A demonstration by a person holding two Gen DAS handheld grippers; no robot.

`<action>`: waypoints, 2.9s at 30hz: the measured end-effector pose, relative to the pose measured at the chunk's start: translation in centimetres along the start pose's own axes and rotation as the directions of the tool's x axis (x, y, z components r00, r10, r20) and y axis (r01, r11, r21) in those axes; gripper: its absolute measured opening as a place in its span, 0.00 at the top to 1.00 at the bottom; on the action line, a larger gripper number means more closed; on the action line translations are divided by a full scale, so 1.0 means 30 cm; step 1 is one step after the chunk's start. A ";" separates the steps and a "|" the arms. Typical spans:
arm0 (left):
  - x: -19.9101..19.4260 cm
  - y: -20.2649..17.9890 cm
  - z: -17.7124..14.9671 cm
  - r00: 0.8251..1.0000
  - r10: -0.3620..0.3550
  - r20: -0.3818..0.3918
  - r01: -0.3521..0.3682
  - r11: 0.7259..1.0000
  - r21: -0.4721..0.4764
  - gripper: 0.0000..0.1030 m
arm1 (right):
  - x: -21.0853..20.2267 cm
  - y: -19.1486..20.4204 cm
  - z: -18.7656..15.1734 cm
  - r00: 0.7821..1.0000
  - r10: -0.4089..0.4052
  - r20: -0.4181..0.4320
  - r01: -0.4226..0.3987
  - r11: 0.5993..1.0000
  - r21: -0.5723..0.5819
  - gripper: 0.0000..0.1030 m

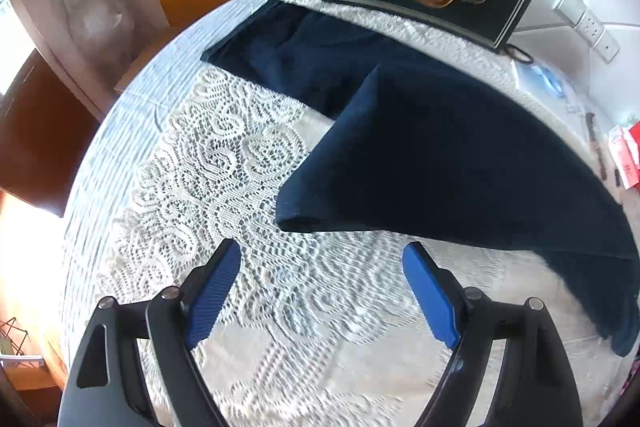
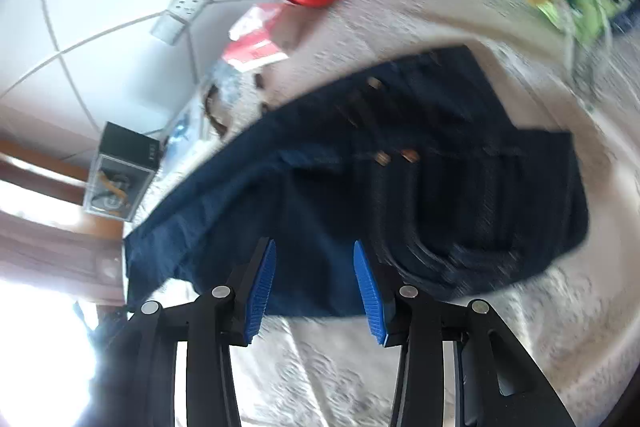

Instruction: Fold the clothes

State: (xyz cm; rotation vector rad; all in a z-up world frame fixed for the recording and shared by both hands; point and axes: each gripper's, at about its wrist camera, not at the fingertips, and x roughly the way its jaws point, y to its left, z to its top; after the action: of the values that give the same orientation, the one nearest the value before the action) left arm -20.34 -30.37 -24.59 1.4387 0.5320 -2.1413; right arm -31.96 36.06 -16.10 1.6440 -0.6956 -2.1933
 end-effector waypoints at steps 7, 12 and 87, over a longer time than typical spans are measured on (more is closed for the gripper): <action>0.106 -0.039 0.012 0.996 0.084 0.020 -0.085 0.993 0.080 0.19 | 0.009 -0.094 -0.078 0.999 -0.034 -0.016 0.036 0.994 0.103 0.61; 0.129 -0.067 0.023 0.998 0.059 0.021 -0.062 0.981 0.185 0.64 | -0.005 -0.136 -0.112 0.997 -0.069 -0.014 0.071 0.989 0.130 0.61; 0.075 0.213 0.823 0.980 0.190 -0.053 -0.195 0.976 -0.093 0.08 | 0.145 -0.018 0.312 0.865 -0.495 0.081 0.502 0.855 -0.134 0.75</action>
State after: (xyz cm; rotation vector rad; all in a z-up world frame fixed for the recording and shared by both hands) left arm -35.33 -50.05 -17.95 1.4240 0.4853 -1.9105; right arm -42.13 36.07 -17.81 1.8561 -0.0983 -2.5576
